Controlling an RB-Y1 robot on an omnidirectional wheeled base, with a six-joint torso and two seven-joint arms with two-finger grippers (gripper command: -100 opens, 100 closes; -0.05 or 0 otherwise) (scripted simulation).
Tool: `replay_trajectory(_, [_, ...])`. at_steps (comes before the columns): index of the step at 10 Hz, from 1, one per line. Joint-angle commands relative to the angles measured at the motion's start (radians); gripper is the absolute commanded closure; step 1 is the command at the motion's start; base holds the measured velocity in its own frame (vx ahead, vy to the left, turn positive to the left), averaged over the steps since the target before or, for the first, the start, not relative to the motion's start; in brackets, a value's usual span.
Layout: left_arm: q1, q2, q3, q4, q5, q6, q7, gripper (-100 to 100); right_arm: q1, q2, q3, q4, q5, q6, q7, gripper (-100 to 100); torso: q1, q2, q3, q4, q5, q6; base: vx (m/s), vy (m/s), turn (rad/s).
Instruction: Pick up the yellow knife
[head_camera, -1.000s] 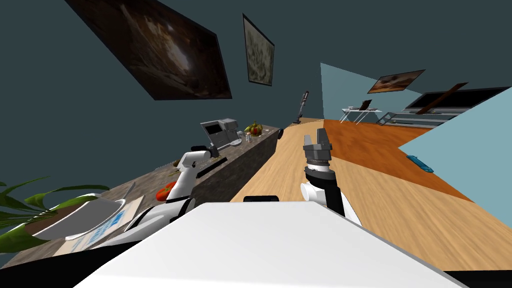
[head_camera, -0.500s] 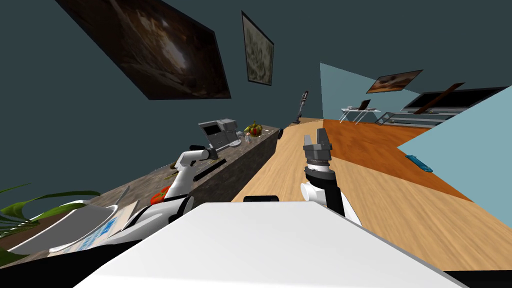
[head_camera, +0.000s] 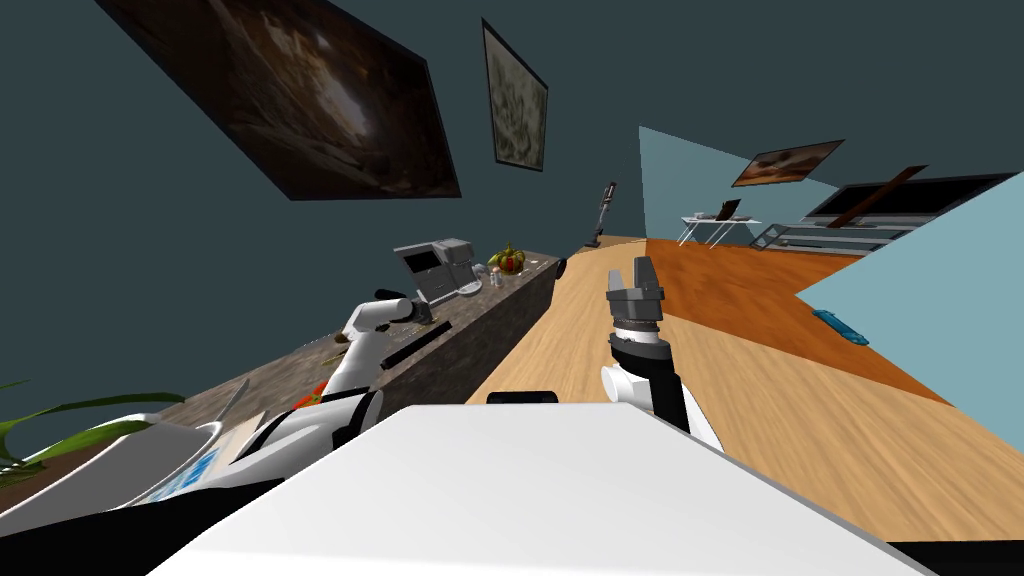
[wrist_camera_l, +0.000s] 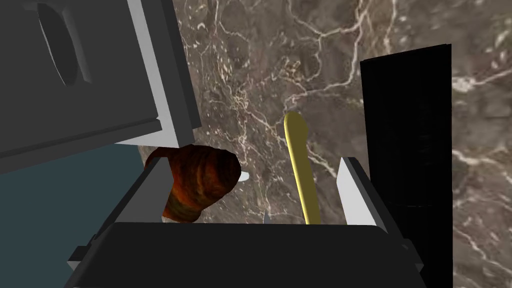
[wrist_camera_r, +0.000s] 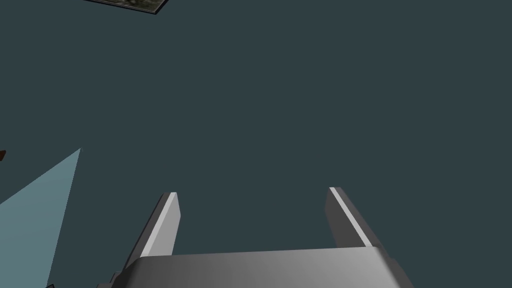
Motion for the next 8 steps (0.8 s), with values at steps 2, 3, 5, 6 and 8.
replay_trajectory(2, [-0.009,0.023,0.012,0.045,0.031,0.083,0.008,-100,0.0,0.0,0.0,0.0,0.0,0.0,0.0,0,0.001,-0.001,-0.001,0.0,0.0,0.0,0.073,0.025,0.001])
replay_trajectory(3, [-0.009,0.023,0.012,0.045,0.031,0.083,0.008,-100,0.0,0.0,0.0,0.0,0.0,0.0,0.0,0,0.0,-0.001,-0.001,0.0,0.0,0.0,0.026,0.009,0.001])
replay_trajectory(5, [-0.01,0.04,0.021,0.07,0.057,0.146,0.017,-100,0.0,0.0,0.0,0.0,0.0,0.0,0.0,0,0.0,0.001,0.0,0.0,0.0,0.0,0.045,0.018,0.01])
replay_trajectory(6, [-0.009,0.057,0.03,0.094,0.081,0.173,0.027,-100,0.0,0.0,0.0,0.0,0.0,0.0,0.0,0,0.0,0.001,0.0,0.0,0.0,0.0,0.055,0.022,0.016])
replay_trajectory(8, [-0.006,0.072,0.038,0.117,0.104,0.229,0.035,-100,0.0,0.0,0.0,0.0,0.0,0.0,0.0,0,0.0,0.0,0.0,0.0,0.0,0.0,0.063,0.032,0.023])
